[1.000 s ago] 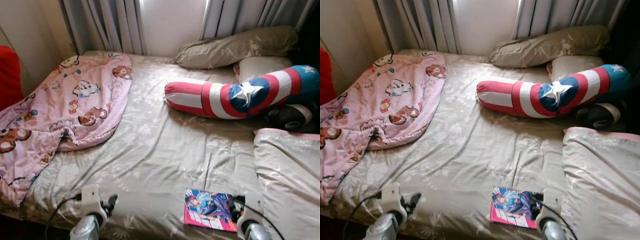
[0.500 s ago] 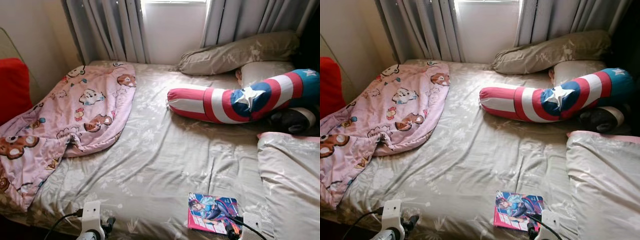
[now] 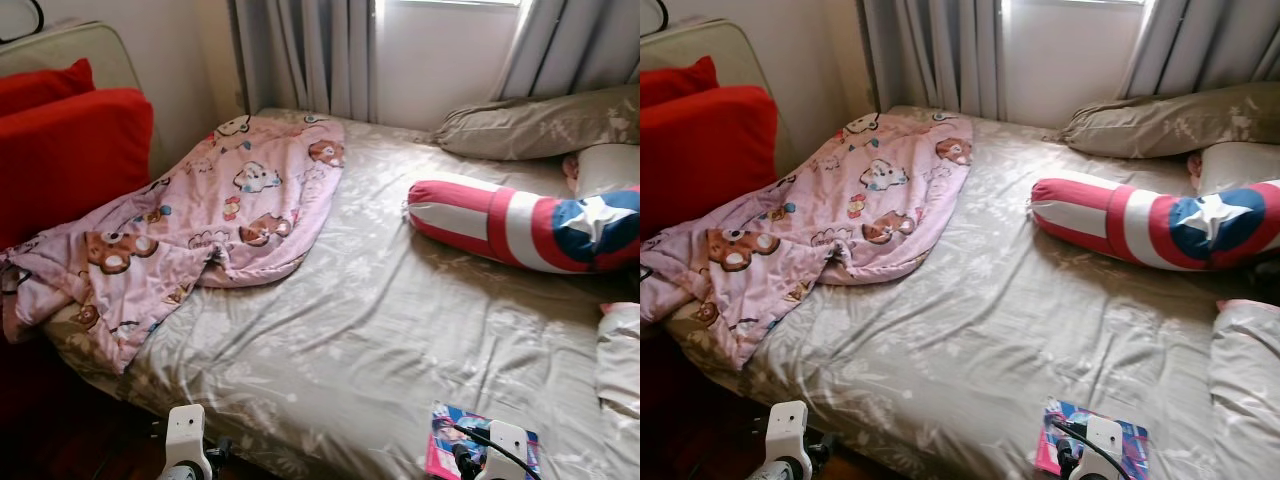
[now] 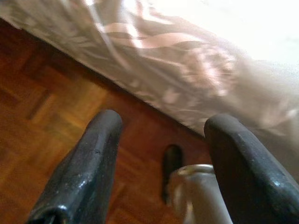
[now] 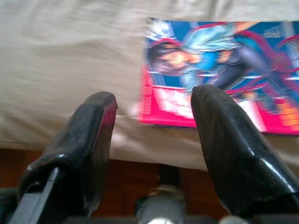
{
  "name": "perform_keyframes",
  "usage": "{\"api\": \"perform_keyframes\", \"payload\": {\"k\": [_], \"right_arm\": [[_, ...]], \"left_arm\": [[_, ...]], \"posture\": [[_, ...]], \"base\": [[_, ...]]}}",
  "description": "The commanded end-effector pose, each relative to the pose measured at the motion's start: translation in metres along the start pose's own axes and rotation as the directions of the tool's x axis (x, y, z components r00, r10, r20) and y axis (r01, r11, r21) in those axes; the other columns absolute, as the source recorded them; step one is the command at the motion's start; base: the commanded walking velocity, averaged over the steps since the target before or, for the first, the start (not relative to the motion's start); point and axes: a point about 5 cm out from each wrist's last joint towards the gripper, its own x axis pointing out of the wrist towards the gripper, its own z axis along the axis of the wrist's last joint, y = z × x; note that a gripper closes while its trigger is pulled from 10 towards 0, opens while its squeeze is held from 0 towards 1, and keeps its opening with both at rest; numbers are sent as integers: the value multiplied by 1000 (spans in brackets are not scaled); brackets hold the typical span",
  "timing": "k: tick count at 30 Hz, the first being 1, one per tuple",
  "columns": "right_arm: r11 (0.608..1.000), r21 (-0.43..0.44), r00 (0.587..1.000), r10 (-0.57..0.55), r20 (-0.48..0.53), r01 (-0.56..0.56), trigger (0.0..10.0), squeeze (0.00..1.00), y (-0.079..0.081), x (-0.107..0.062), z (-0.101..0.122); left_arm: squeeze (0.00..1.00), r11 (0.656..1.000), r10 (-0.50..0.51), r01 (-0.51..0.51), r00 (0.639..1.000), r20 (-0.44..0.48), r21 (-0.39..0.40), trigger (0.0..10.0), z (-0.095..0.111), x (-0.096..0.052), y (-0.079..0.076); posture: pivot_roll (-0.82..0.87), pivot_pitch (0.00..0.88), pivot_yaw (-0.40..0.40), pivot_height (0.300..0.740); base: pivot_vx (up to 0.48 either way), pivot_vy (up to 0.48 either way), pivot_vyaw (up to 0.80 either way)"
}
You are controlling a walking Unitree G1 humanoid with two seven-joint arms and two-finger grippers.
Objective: Clean up the room
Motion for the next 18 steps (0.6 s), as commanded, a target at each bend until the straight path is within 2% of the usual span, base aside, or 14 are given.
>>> {"api": "perform_keyframes", "payload": {"k": [1,18], "right_arm": [[1000,11,1000,-17,-24,17,10000,0,-7,-2,-6],[1000,19,999,-20,-32,21,10000,0,-7,-3,-9]], "left_arm": [[0,1000,11,-11,1000,-6,-8,10000,-1,0,0],[0,999,20,-21,1000,-10,-26,10000,-3,0,0]], "posture": [[37,44,15,740],[39,56,10,740]], "base": [[0,480,0],[0,480,0]]}}
